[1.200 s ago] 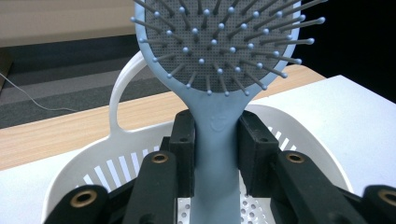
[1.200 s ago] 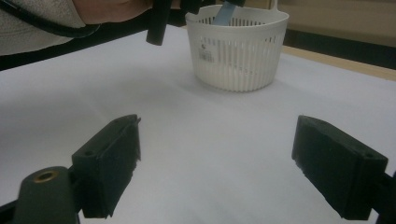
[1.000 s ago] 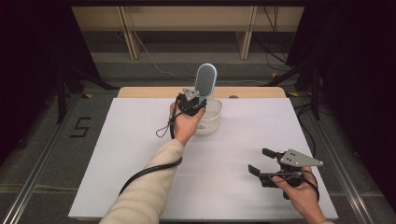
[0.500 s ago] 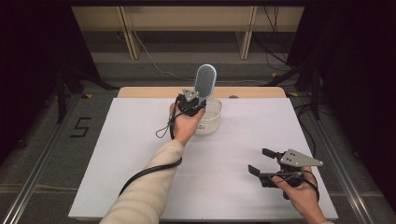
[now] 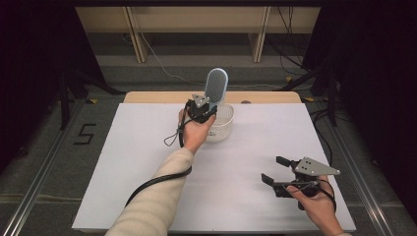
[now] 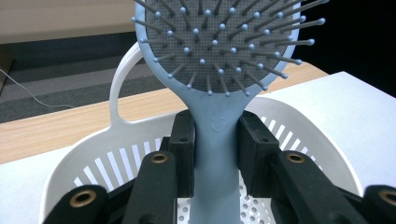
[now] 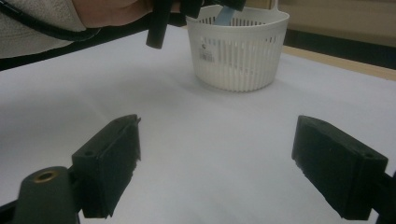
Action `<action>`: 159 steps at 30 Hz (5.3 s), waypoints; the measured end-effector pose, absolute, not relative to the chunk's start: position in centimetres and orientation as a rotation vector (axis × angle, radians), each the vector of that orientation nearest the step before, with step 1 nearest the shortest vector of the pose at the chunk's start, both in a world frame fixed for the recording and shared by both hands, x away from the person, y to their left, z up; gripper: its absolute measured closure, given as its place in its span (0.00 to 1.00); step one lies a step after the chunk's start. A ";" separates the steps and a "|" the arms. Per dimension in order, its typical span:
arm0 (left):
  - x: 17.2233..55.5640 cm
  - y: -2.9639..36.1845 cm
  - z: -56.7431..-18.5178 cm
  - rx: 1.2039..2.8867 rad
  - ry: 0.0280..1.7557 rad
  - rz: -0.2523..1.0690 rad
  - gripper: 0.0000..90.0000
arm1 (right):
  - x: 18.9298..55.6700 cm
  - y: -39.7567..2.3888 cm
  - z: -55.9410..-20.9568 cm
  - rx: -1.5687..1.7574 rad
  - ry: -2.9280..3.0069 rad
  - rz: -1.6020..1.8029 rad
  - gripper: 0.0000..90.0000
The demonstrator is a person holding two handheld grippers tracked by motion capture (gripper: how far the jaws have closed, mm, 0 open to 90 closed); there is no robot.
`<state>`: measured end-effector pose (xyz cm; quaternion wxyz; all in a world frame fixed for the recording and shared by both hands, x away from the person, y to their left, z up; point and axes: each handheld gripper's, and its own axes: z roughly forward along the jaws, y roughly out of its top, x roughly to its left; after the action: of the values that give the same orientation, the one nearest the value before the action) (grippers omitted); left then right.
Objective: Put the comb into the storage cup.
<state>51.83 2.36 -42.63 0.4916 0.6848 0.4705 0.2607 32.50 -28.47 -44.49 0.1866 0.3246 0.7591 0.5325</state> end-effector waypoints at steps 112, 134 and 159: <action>42.6 9.7 -37.9 1.962 0.857 0.525 0.01 | 32.4 -28.3 -44.5 0.922 2.135 1.489 0.18; 39.5 12.2 -39.0 1.955 0.829 0.454 0.02 | 32.3 -28.3 -44.4 0.911 2.136 1.484 0.18; 36.7 15.1 -40.3 1.944 0.804 0.477 0.02 | 32.3 -28.3 -44.3 0.916 2.130 1.493 0.18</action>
<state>36.69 15.05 -40.26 0.4727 0.7941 0.3286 0.1950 32.31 -28.31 -44.33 0.1907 0.3260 0.7583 0.5314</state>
